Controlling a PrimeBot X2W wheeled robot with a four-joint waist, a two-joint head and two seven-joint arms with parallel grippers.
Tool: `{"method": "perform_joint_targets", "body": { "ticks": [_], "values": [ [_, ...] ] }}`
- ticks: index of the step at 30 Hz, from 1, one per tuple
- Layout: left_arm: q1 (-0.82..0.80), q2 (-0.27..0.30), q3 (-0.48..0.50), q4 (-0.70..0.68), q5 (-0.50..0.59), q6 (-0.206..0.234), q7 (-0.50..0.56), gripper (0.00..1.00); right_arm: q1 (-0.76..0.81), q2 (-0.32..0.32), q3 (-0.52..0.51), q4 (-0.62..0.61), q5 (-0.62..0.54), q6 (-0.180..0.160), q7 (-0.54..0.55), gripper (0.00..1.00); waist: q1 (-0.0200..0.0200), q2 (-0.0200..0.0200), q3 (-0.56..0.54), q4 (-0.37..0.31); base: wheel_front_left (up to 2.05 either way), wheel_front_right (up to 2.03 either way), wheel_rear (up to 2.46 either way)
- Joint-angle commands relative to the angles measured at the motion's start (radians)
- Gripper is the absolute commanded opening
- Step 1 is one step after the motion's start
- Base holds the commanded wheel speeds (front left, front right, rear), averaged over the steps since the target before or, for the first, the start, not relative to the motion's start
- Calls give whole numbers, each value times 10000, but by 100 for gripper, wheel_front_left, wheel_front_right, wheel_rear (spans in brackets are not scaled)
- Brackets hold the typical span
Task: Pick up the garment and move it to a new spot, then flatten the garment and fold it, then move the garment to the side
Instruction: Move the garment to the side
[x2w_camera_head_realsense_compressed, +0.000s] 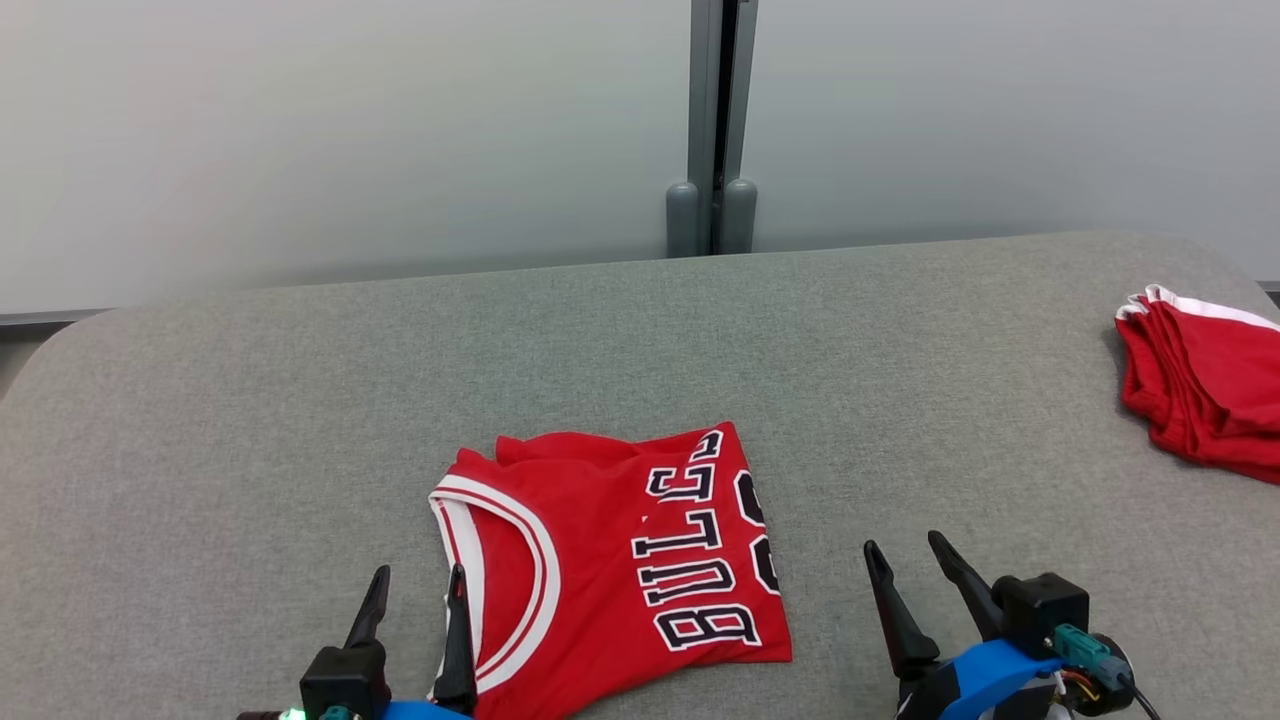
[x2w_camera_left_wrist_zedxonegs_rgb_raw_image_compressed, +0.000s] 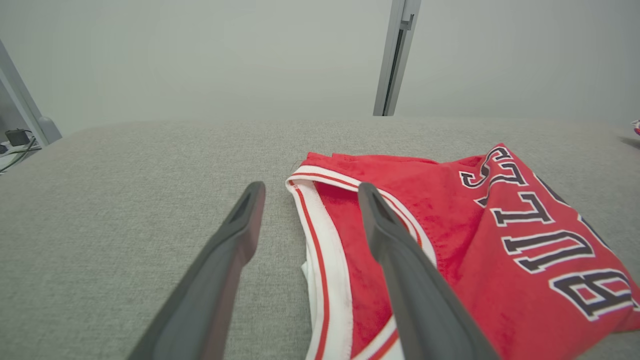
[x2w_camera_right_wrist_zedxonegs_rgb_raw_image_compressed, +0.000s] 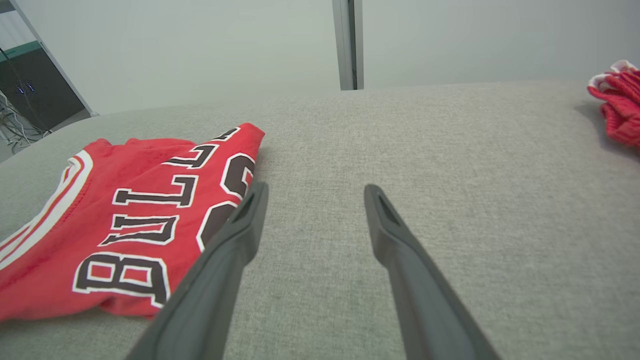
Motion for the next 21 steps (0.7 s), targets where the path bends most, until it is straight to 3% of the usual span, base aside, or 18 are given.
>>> {"method": "perform_joint_targets", "body": {
  "ticks": [1,9,21],
  "values": [
    [-174,3,-63,-45,-41,24,-26,100,-67,8,9,-14,34,0,-48,100,0,0,22,46,0,0,0],
    [-427,5,-430,45,-279,-47,-26,100,-1019,7,537,470,169,0,-48,100,0,0,505,627,0,0,0],
    [-944,2,-901,115,-408,36,-26,100,-2796,-3,1019,2873,412,0,341,100,0,0,1394,1751,0,0,0]
  ]
}}
